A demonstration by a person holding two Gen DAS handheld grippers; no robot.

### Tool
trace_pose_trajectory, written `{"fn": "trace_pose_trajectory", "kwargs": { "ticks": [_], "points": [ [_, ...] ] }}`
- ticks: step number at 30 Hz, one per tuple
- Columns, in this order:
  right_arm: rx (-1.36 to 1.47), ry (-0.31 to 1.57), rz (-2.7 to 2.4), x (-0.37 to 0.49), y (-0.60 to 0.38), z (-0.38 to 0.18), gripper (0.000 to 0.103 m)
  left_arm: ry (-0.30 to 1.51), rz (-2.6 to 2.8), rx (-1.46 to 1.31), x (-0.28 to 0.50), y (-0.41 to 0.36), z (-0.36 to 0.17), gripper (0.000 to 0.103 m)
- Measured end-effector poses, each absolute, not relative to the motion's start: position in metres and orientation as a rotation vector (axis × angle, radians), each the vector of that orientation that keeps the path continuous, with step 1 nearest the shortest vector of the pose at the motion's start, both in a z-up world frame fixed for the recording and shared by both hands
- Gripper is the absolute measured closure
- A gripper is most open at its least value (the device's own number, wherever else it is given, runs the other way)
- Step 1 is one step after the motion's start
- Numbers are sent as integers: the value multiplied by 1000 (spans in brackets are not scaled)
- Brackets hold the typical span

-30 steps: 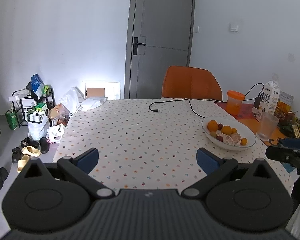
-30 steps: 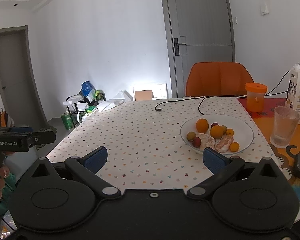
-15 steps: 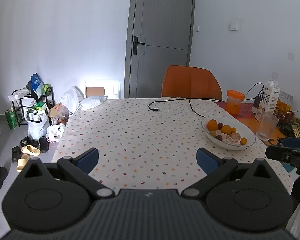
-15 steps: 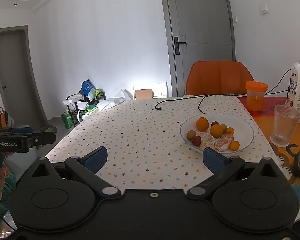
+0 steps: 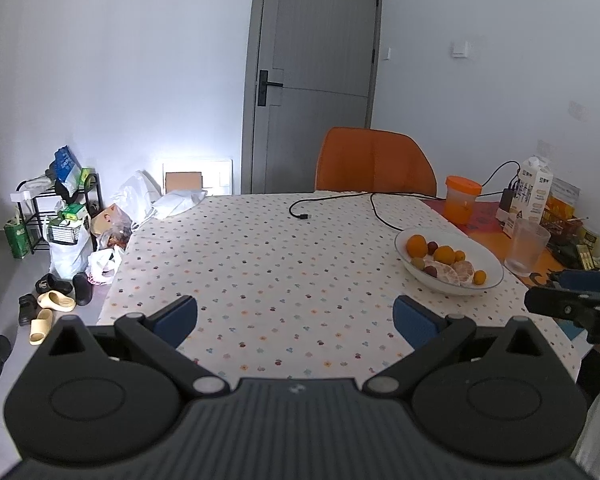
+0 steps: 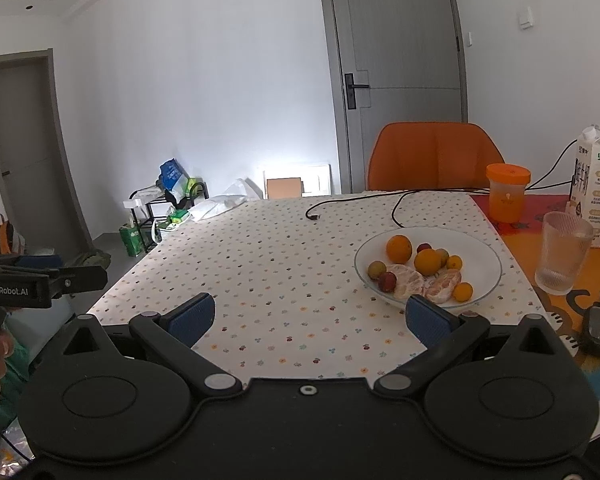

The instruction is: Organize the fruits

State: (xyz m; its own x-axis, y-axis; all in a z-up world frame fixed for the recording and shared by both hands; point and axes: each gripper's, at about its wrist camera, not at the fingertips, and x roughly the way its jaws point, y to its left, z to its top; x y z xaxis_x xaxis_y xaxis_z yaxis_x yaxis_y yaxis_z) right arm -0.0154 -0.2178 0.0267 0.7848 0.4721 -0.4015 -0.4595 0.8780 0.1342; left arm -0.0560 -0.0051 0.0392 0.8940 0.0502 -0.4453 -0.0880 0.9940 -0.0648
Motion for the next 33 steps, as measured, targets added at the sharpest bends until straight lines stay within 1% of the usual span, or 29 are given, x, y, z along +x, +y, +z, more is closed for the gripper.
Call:
{"fn": "trace_pose_trajectory", "kwargs": {
  "ticks": [33],
  "points": [
    [26, 450, 508, -15, -218, 22, 0, 480, 68, -88, -54, -5, 36, 0]
  ]
}}
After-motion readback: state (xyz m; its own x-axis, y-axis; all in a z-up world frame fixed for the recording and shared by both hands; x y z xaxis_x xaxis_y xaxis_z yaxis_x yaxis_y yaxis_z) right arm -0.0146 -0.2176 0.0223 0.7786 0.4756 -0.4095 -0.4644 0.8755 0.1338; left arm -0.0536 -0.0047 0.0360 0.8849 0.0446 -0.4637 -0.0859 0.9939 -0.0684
